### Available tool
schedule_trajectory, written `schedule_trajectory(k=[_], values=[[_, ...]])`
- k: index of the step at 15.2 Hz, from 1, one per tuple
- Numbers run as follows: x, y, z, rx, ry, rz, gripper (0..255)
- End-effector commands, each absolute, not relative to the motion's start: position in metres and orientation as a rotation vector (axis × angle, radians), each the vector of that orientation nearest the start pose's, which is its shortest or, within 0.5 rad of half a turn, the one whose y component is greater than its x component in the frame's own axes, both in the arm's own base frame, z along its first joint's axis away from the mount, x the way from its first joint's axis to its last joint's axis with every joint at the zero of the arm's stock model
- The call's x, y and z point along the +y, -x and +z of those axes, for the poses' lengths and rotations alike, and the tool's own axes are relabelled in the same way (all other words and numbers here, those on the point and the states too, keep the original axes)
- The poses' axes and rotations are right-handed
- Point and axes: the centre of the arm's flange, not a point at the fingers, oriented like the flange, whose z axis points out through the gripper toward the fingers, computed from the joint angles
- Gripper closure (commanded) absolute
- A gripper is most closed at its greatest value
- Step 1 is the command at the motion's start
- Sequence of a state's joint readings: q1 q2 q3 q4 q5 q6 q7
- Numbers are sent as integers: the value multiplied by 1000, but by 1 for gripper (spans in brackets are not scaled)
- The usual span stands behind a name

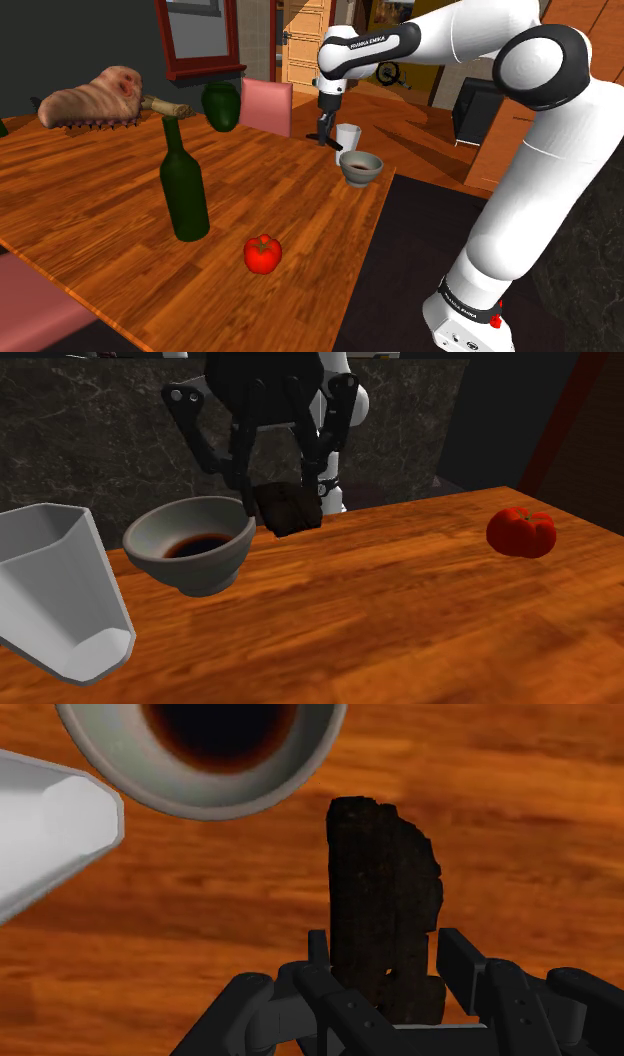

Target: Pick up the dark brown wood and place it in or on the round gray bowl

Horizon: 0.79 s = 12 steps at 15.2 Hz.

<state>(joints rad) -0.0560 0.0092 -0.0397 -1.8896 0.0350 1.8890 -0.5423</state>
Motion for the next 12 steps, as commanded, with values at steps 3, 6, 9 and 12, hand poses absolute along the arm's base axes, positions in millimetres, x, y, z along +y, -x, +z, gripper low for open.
schedule_trajectory(k=[3,6,9,12], values=[[-93,-532,497,-673,3033,-2,255],[-126,-510,498,-673,3033,-2,255],[-159,-488,499,-673,3033,-2,255],[-181,-474,495,-673,3033,-2,255]])
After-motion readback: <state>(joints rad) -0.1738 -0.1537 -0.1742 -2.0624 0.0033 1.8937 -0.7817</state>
